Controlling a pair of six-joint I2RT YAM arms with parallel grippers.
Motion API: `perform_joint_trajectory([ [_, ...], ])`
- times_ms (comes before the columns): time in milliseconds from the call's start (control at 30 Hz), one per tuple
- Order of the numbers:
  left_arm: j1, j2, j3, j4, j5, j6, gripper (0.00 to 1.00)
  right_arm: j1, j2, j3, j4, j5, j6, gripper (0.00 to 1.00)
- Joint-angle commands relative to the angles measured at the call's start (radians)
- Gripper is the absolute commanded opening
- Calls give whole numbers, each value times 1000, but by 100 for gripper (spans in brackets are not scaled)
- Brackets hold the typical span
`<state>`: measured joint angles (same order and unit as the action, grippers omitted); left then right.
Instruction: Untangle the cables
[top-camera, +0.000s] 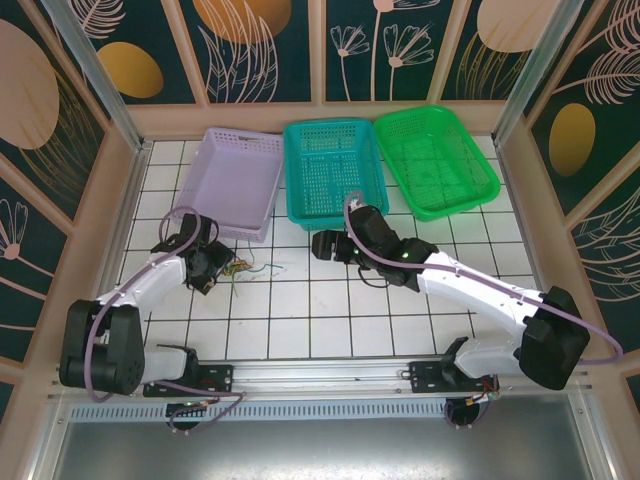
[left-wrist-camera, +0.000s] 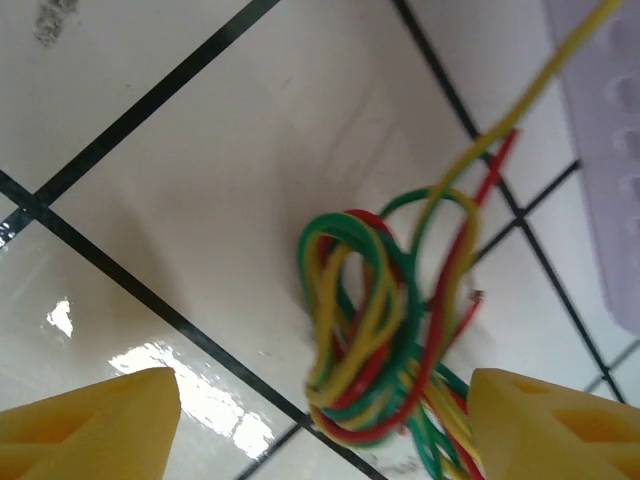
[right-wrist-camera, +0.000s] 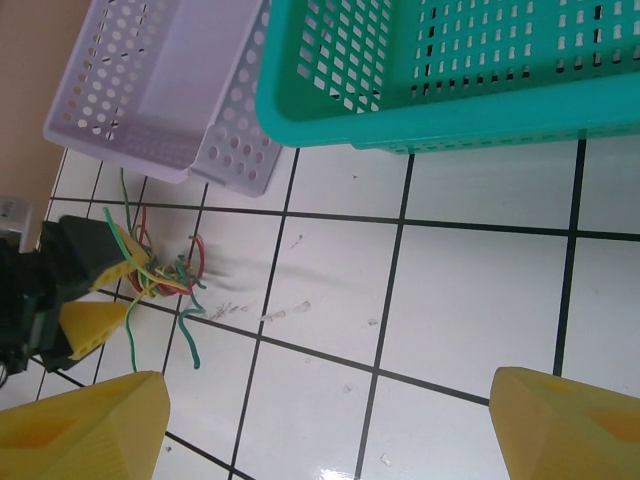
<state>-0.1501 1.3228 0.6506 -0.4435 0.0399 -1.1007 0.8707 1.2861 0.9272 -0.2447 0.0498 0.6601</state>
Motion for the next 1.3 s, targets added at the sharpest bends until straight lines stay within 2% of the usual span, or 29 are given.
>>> perform_joint_trajectory([
  [0,-4,10,-39,80,-36,7,74,7,-5,9,-4,-21,7,84],
  [200,-5,72,-33,157,-39,30,70,7,-2,7,-6,-30,1,84],
  [267,-5,80,-30,171,-45,37,66,7,2,3,-5,-30,0,84],
  [400,-5,93,-46,210,-46,39,43,7,7,-2,-5,-53,1,84],
  [467,-5,100,-52,218,-40,36,35,8,7,-9,4,-64,0,84],
  [567,-4,83,-62,223,-18,33,13,21,-2,-33,23,-41,-32,82],
  [633,-7,57,-55,196,10,34,0,62,-36,-75,82,12,-114,82],
  [800,-90,17,111,-35,29,122,0,222,-133,-177,277,143,-542,82],
  [933,-201,46,271,-153,35,201,0,245,-109,-166,352,122,-771,93],
  [1067,-277,73,389,-176,31,211,0,241,-8,-89,380,131,-791,98],
  [1167,-313,97,446,-143,55,189,0,211,80,-17,386,169,-673,99],
  [1267,-345,114,485,-108,76,153,0,157,129,29,390,158,-522,98],
])
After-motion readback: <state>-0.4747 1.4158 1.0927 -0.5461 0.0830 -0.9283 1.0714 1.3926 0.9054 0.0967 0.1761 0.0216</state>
